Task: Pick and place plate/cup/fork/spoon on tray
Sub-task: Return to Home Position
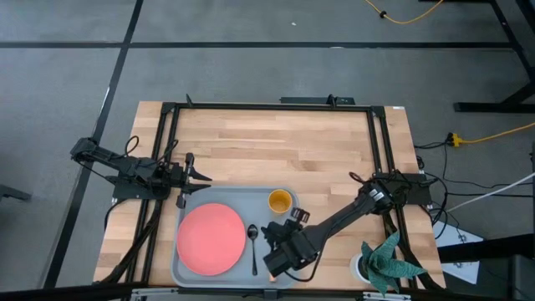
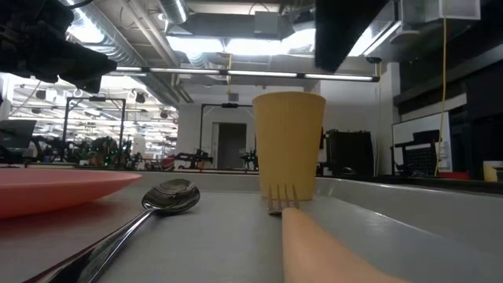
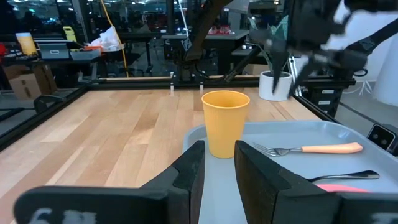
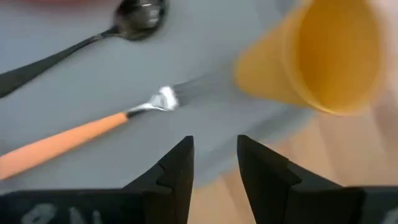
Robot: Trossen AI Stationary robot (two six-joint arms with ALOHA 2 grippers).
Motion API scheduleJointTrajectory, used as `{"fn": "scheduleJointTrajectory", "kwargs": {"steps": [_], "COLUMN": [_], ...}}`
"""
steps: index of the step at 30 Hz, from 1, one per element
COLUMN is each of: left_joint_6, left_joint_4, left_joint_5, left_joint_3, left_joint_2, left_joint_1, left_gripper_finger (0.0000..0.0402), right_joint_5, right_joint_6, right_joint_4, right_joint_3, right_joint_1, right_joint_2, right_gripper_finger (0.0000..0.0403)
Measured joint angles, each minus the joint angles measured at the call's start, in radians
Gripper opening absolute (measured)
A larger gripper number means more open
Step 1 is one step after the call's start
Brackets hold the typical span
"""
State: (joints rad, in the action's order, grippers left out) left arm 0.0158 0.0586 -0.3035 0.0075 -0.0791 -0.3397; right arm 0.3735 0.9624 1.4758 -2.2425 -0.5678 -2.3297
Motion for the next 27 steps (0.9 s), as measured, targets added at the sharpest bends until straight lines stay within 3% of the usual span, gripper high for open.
{"fn": "scheduleJointTrajectory", "kwargs": {"steps": [4, 11, 18, 23, 27], "left_joint_6": [0.0, 0.0, 0.0, 0.0, 0.0], "left_joint_4": [0.0, 0.0, 0.0, 0.001, 0.001], "left_joint_5": [-0.001, -0.001, -0.001, -0.001, -0.001], "left_joint_3": [0.0, 0.0, 0.0, 0.0, 0.0], "left_joint_2": [0.0, 0.0, 0.0, 0.0, 0.0], "left_joint_1": [0.0, 0.0, 0.0, 0.0, 0.0], "left_gripper_finger": [0.008, 0.008, 0.008, 0.008, 0.008], "right_joint_5": [-0.047, -0.064, -0.09, -0.03, -0.036], "right_joint_6": [-0.072, -0.077, -0.085, -0.047, -0.117], "right_joint_4": [-0.196, -0.45, -0.756, -0.959, -1.123], "right_joint_3": [0.13, 0.476, 1.022, 1.379, 1.608], "right_joint_1": [0.0, -0.006, 0.017, 0.089, 0.172], "right_joint_2": [0.03, 0.249, 0.612, 0.897, 1.093], "right_gripper_finger": [0.0127, 0.0127, 0.0127, 0.0127, 0.0127]}}
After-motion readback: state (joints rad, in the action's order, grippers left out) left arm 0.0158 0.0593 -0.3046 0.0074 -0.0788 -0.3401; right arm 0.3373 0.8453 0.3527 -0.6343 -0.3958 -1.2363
